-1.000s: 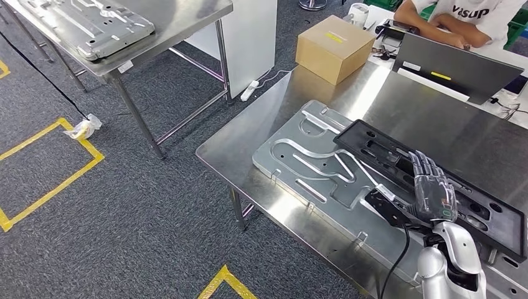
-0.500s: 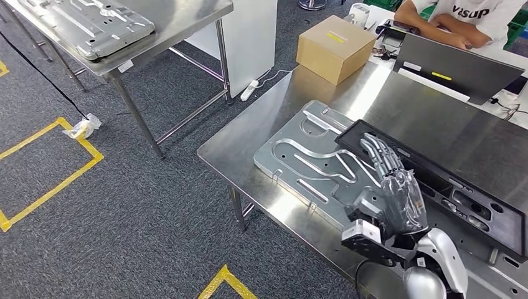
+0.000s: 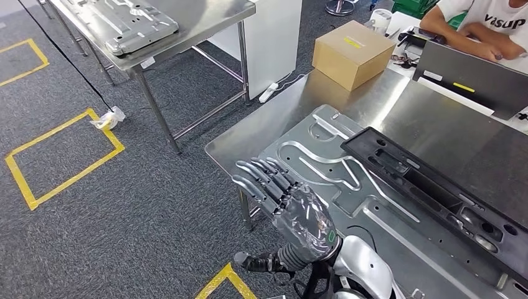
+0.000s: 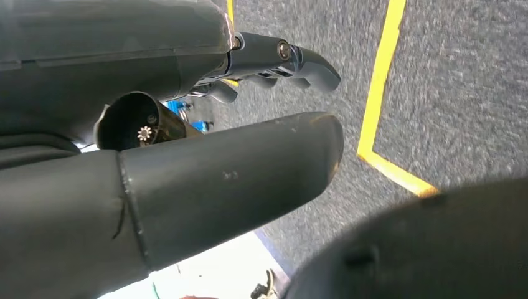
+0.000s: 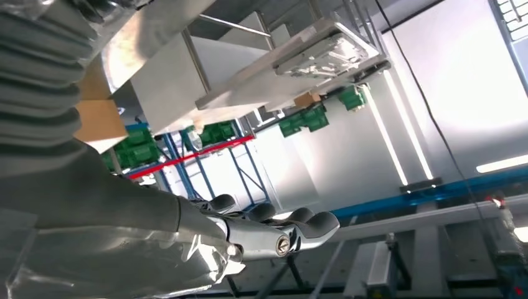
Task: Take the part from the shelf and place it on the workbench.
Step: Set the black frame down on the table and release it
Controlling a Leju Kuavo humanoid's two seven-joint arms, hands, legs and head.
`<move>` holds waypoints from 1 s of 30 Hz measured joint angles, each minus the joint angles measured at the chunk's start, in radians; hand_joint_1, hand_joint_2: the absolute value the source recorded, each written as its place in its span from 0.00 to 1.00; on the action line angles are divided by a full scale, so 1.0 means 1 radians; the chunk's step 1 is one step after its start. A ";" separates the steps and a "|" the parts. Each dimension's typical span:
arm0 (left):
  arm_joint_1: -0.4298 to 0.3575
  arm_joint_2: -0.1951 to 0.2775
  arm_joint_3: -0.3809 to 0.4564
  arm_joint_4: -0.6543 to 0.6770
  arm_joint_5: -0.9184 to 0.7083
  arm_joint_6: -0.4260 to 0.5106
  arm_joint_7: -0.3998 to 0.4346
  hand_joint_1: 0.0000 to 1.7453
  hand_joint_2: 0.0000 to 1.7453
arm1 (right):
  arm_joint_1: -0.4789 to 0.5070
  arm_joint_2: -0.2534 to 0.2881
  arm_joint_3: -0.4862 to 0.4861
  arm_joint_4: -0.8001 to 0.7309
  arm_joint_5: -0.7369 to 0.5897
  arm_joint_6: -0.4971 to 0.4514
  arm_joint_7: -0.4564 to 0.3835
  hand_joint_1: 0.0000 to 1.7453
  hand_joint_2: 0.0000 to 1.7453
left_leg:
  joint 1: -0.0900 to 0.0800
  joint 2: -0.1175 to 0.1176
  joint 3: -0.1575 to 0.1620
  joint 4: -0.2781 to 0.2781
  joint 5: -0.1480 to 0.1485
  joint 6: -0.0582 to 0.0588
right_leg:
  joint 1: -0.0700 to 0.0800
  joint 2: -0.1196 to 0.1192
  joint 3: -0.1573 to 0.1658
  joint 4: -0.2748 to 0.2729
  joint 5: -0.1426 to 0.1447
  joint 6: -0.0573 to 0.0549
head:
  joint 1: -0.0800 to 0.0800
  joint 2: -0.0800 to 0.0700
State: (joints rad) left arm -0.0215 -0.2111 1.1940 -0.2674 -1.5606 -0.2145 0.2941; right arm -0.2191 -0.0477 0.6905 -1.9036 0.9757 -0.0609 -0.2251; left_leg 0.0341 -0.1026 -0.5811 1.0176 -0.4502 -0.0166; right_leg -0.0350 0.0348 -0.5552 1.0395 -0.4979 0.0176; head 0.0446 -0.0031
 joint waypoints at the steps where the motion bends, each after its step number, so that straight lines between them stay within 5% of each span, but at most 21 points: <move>1: 0.000 0.000 0.000 0.000 0.000 0.000 0.000 0.00 0.00 | -0.006 0.002 0.017 0.000 -0.001 -0.001 0.001 0.00 1.00 | 0.000 0.013 -0.008 0.014 -0.009 -0.003 | 0.000 -0.011 0.001 -0.001 0.001 -0.009 | -0.001 0.000; 5: -0.005 -0.001 0.001 0.000 0.000 0.001 0.000 0.00 0.00 | -0.014 0.008 0.066 0.002 -0.004 -0.002 0.006 0.00 1.00 | -0.003 0.086 -0.115 0.235 -0.119 -0.005 | 0.011 -0.064 -0.001 -0.003 0.001 -0.030 | -0.007 0.000; 7: -0.004 -0.001 0.001 0.000 0.000 0.002 0.000 0.00 0.00 | -0.019 0.008 0.078 0.005 -0.003 -0.002 0.009 0.00 1.00 | -0.004 0.094 -0.137 0.285 -0.122 -0.001 | 0.018 -0.091 0.000 -0.003 -0.001 -0.033 | -0.007 0.000; 10: -0.001 -0.001 0.001 0.000 -0.001 0.002 0.000 0.00 0.00 | -0.033 0.009 0.090 0.007 0.000 -0.002 0.013 0.00 1.00 | -0.015 0.135 -0.048 0.116 -0.035 0.017 | 0.024 -0.125 0.009 -0.003 -0.008 -0.031 | -0.007 0.000; 12: -0.002 -0.001 0.002 0.000 -0.002 0.002 0.000 0.00 0.00 | -0.040 0.009 0.094 0.008 0.000 -0.002 0.013 0.00 1.00 | -0.027 0.164 -0.007 0.029 -0.011 0.028 | 0.028 -0.145 0.013 -0.003 -0.012 -0.022 | -0.007 0.000; 15: 0.000 -0.001 0.002 0.000 -0.002 0.002 -0.001 0.00 0.00 | -0.046 0.009 0.098 0.009 0.000 -0.004 0.016 0.00 1.00 | -0.031 0.141 -0.006 0.011 -0.009 0.040 | 0.030 -0.167 0.021 -0.009 -0.016 -0.005 | -0.006 0.000; 17: 0.001 -0.001 0.002 0.000 -0.003 0.003 -0.003 0.00 0.00 | -0.050 0.008 0.102 0.009 0.000 -0.008 0.022 0.00 1.00 | -0.026 0.119 0.001 0.000 -0.002 0.051 | 0.026 -0.127 0.014 0.020 -0.042 0.006 | -0.005 0.000; 19: -0.001 -0.001 0.003 0.000 -0.003 0.005 -0.005 0.00 0.00 | -0.050 0.005 0.106 0.010 0.000 -0.012 0.027 0.00 1.00 | -0.025 0.097 0.002 -0.005 0.003 0.059 | 0.022 -0.063 -0.037 0.127 -0.099 0.010 | -0.004 0.000; 21: -0.002 -0.001 0.003 0.000 -0.003 0.007 -0.006 0.00 0.00 | -0.049 0.001 0.109 0.012 0.000 -0.015 0.030 0.00 1.00 | -0.028 0.069 -0.001 -0.003 0.004 0.062 | 0.022 -0.040 -0.100 0.241 -0.136 0.010 | -0.004 0.000; 22: -0.002 -0.001 0.004 0.000 -0.003 0.007 -0.008 0.00 0.00 | -0.049 0.000 0.110 0.014 0.000 -0.016 0.031 0.00 1.00 | -0.031 0.053 -0.001 -0.002 0.003 0.063 | 0.023 -0.037 -0.114 0.257 -0.127 0.008 | -0.005 0.000; 24: -0.002 -0.001 0.007 0.000 -0.003 0.009 -0.012 0.00 0.00 | -0.049 -0.001 0.111 0.014 -0.001 -0.017 0.033 0.00 1.00 | -0.034 0.022 0.002 0.000 0.002 0.063 | 0.025 -0.023 -0.088 0.176 -0.055 -0.002 | -0.005 0.000; 26: -0.003 -0.003 0.010 0.001 -0.004 0.011 -0.016 0.00 0.00 | -0.049 -0.002 0.111 0.015 -0.002 -0.018 0.033 0.00 1.00 | -0.033 -0.005 0.001 0.002 0.001 0.061 | 0.025 0.033 -0.039 0.050 0.008 -0.019 | -0.007 0.000; 28: -0.003 -0.005 0.011 0.002 -0.004 0.012 -0.018 0.00 0.00 | -0.049 -0.002 0.111 0.016 -0.003 -0.019 0.034 0.00 1.00 | -0.024 -0.028 -0.009 0.003 0.004 0.050 | 0.028 0.073 -0.020 -0.006 0.022 -0.030 | -0.010 0.000; 30: -0.002 -0.006 0.014 0.002 -0.004 0.012 -0.020 0.00 0.00 | -0.049 -0.002 0.112 0.017 -0.004 -0.020 0.034 0.00 1.00 | -0.018 -0.050 -0.015 0.000 0.008 0.037 | 0.028 0.055 -0.012 -0.023 0.024 -0.033 | -0.011 0.000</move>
State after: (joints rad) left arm -0.0234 -0.2167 1.2077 -0.2652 -1.5649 -0.2025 0.2743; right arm -0.2680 -0.0499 0.8021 -1.8865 0.9716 -0.0811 -0.1908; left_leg 0.0161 -0.1523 -0.5958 1.0176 -0.4427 0.0200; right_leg -0.0068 0.0895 -0.5667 1.0170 -0.4744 -0.0155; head 0.0335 -0.0031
